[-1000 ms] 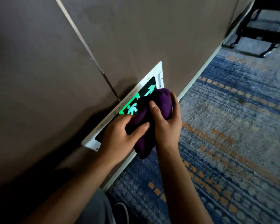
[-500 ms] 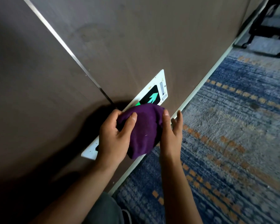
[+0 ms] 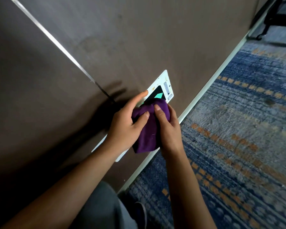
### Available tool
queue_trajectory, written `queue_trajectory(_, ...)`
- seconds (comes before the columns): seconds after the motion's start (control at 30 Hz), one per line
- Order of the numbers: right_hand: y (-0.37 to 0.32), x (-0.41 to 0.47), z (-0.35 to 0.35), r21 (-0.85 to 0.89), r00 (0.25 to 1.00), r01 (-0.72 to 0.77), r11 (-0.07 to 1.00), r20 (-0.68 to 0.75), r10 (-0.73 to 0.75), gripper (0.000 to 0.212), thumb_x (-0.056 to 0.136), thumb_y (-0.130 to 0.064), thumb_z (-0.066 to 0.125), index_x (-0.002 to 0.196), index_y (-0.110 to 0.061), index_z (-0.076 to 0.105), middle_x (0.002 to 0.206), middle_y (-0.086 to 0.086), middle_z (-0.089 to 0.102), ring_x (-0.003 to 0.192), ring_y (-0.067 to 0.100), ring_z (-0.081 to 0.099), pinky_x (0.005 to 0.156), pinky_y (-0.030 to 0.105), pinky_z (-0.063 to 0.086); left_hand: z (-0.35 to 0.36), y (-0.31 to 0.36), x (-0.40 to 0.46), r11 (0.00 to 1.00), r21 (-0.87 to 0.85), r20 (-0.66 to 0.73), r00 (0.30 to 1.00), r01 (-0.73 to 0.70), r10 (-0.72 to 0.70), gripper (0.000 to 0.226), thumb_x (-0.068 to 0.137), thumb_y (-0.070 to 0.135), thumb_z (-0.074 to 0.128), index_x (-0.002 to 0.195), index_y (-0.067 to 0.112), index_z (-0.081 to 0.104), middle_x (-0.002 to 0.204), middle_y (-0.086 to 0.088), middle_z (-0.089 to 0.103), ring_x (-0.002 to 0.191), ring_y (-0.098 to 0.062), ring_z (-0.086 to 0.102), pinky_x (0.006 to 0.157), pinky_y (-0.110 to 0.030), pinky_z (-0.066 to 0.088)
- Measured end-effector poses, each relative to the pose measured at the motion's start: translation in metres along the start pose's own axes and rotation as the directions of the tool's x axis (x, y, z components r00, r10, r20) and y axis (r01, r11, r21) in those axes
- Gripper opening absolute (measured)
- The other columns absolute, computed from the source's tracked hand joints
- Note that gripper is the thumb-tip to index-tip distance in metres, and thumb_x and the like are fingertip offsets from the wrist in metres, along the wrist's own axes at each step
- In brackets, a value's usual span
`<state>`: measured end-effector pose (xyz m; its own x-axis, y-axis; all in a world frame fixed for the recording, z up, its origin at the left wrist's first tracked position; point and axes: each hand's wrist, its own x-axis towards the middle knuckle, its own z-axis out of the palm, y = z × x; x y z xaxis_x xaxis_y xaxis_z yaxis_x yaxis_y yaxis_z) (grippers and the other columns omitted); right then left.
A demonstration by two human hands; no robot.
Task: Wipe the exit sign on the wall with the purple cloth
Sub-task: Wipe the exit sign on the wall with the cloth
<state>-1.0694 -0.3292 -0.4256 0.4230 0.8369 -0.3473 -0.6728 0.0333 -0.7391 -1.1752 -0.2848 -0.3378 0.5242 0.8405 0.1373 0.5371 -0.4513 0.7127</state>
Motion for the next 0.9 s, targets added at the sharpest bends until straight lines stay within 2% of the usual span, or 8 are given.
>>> queue_trajectory(0.13,-0.008,0.022,-0.017,-0.011,0.983,0.069,0.998,-0.168,-0.070,0.073,0.070,-0.054,0.085,0.130,-0.019,0.061,0.119,0.005,0.076,0.107,0.021,0.076,0.094,0.042,0.063,-0.006,0.010,0.013,0.915,0.317,-0.010,0.964,-0.249,0.266,0.044,0.095,0.014,0.065,0.138,0.016,0.060,0.128,0.003,0.069,0.123,-0.013,0.063,0.107,-0.031,0.047)
queue_trajectory(0.2,-0.022,0.041,-0.022,-0.031,0.969,0.096,0.995,-0.227,-0.100,0.067,0.074,-0.052,0.082,0.127,-0.017,0.062,0.118,0.004,0.076,0.107,0.019,0.075,0.097,0.043,0.062,-0.014,0.014,0.027,0.760,0.518,0.079,0.907,-0.391,0.413,0.039,0.095,0.020,0.063,0.133,0.011,0.065,0.138,-0.006,0.064,0.137,-0.025,0.052,0.116,-0.033,0.038)
queue_trajectory(0.37,-0.046,0.077,-0.021,-0.155,0.922,0.218,0.964,-0.292,-0.255,0.058,0.079,-0.050,0.080,0.127,-0.021,0.065,0.113,-0.003,0.075,0.103,0.012,0.072,0.094,0.032,0.060,-0.025,0.032,0.066,0.378,0.762,0.313,0.810,-0.526,0.495,0.038,0.094,0.038,0.057,0.122,0.017,0.071,0.155,-0.010,0.050,0.154,-0.038,0.026,0.124,-0.058,0.020)
queue_trajectory(0.47,-0.047,0.083,-0.022,-0.195,0.903,0.252,0.948,-0.304,-0.303,0.056,0.079,-0.050,0.080,0.128,-0.027,0.065,0.114,-0.005,0.075,0.105,0.014,0.072,0.099,0.038,0.059,-0.040,0.041,0.099,0.249,0.857,0.324,0.848,-0.450,0.420,0.042,0.094,0.043,0.056,0.125,0.020,0.070,0.160,-0.009,0.043,0.157,-0.038,0.018,0.126,-0.058,0.012)
queue_trajectory(0.57,-0.040,0.085,-0.023,-0.214,0.902,0.261,0.941,-0.294,-0.317,0.061,0.078,-0.057,0.079,0.133,-0.035,0.062,0.119,-0.010,0.073,0.111,0.013,0.070,0.104,0.040,0.058,-0.042,0.034,0.108,0.017,0.917,0.379,0.885,-0.398,0.269,0.056,0.093,0.060,0.053,0.134,0.024,0.065,0.168,-0.008,0.029,0.159,-0.038,0.004,0.127,-0.058,-0.001)
queue_trajectory(0.7,-0.032,0.092,-0.015,-0.215,0.902,0.274,0.937,-0.281,-0.328,0.079,0.078,-0.062,0.076,0.148,-0.038,0.048,0.130,-0.015,0.063,0.119,0.012,0.064,0.109,0.033,0.051,-0.048,0.033,0.113,-0.187,0.890,0.447,0.875,-0.415,0.187,0.076,0.088,0.075,0.048,0.148,0.028,0.051,0.171,-0.009,0.017,0.158,-0.041,-0.002,0.125,-0.060,-0.005)
queue_trajectory(0.8,-0.026,0.101,-0.019,-0.208,0.891,0.243,0.947,-0.338,-0.303,0.079,0.074,-0.062,0.077,0.138,-0.025,0.051,0.122,-0.005,0.066,0.110,0.015,0.067,0.108,0.040,0.054,-0.052,0.044,0.130,-0.424,0.770,0.557,0.826,-0.476,0.084,0.093,0.081,0.084,0.047,0.157,0.033,0.032,0.172,-0.010,0.008,0.156,-0.046,-0.005,0.125,-0.063,-0.001)
queue_trajectory(0.9,-0.020,0.103,-0.010,-0.199,0.897,0.253,0.947,-0.317,-0.307,0.071,0.074,-0.061,0.077,0.130,-0.024,0.053,0.118,-0.001,0.070,0.107,0.016,0.070,0.104,0.042,0.056,-0.052,0.053,0.148,-0.528,0.692,0.588,0.809,-0.493,0.016,0.107,0.074,0.092,0.043,0.161,0.033,0.019,0.172,-0.012,0.001,0.156,-0.047,-0.008,0.124,-0.064,0.001)
